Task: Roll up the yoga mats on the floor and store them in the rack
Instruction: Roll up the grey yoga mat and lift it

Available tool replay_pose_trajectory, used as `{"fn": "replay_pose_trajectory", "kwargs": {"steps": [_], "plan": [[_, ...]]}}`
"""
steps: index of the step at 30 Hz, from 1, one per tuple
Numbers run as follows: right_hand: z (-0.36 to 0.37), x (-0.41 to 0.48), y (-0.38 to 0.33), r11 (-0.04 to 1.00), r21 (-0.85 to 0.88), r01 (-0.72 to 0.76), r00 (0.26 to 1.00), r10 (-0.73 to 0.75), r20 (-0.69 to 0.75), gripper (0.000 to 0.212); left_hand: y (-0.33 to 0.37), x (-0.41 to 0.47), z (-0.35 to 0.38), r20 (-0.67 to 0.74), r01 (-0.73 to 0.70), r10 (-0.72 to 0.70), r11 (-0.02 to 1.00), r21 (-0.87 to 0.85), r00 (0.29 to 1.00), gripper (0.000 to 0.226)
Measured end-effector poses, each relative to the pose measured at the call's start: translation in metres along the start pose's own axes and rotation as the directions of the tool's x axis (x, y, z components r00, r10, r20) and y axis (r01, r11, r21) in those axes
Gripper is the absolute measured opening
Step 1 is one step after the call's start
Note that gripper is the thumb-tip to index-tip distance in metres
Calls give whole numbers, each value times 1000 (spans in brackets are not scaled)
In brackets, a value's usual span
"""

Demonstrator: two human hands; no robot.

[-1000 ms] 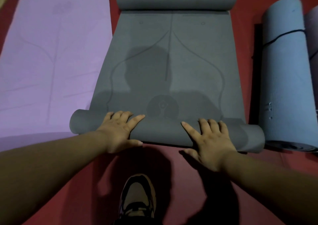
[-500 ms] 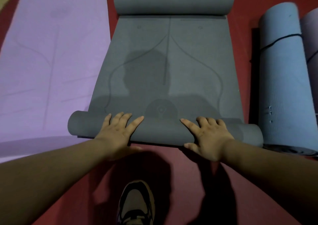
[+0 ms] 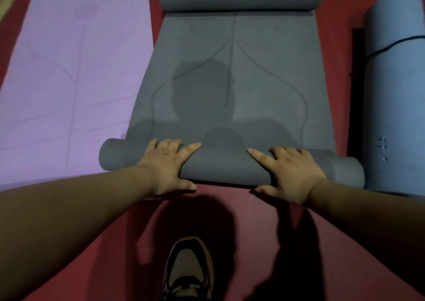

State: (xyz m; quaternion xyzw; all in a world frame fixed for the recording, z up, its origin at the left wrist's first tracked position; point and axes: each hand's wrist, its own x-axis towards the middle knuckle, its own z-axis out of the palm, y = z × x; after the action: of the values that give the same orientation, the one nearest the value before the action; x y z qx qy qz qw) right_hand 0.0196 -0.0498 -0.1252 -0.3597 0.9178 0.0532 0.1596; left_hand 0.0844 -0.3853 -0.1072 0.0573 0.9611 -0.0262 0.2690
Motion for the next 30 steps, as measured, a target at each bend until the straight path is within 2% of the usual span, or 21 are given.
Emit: {"fn": "replay_pose_trajectory", "kwargs": {"steps": [4, 7, 11, 14, 18, 23, 26, 30], "plan": [[-5, 3, 6, 999, -1, 32, 999, -32, 24, 97, 0, 3, 1, -71, -25, 35, 991, 130, 997, 100], [-9, -4, 1, 998, 14, 56, 997, -57, 44, 96, -4, -5, 4, -76, -58, 71, 984, 168, 995, 100], [-5, -35, -16, 986, 143, 89, 982, -110, 152, 97, -6, -42, 20, -41, -159, 164, 981, 107, 986, 101], [2, -67, -33, 962, 252, 106, 949, -173, 263, 94, 4, -79, 40, -18, -221, 221, 975, -9, 975, 97], [4, -85, -41, 945, 311, 99, 932, -197, 303, 93, 11, -96, 47, -29, -246, 245, 969, -37, 969, 95], [2, -82, -43, 935, 353, 41, 919, -174, 353, 93, 7, -78, 36, 142, -245, 256, 965, -89, 956, 95], [4, -85, -47, 951, 308, 19, 946, -117, 302, 92, 10, -65, 27, 186, -251, 290, 946, -207, 939, 82], [21, -100, -62, 981, 189, 49, 992, -70, 106, 85, 5, -52, 27, 258, -218, 300, 928, -301, 918, 68]]}}
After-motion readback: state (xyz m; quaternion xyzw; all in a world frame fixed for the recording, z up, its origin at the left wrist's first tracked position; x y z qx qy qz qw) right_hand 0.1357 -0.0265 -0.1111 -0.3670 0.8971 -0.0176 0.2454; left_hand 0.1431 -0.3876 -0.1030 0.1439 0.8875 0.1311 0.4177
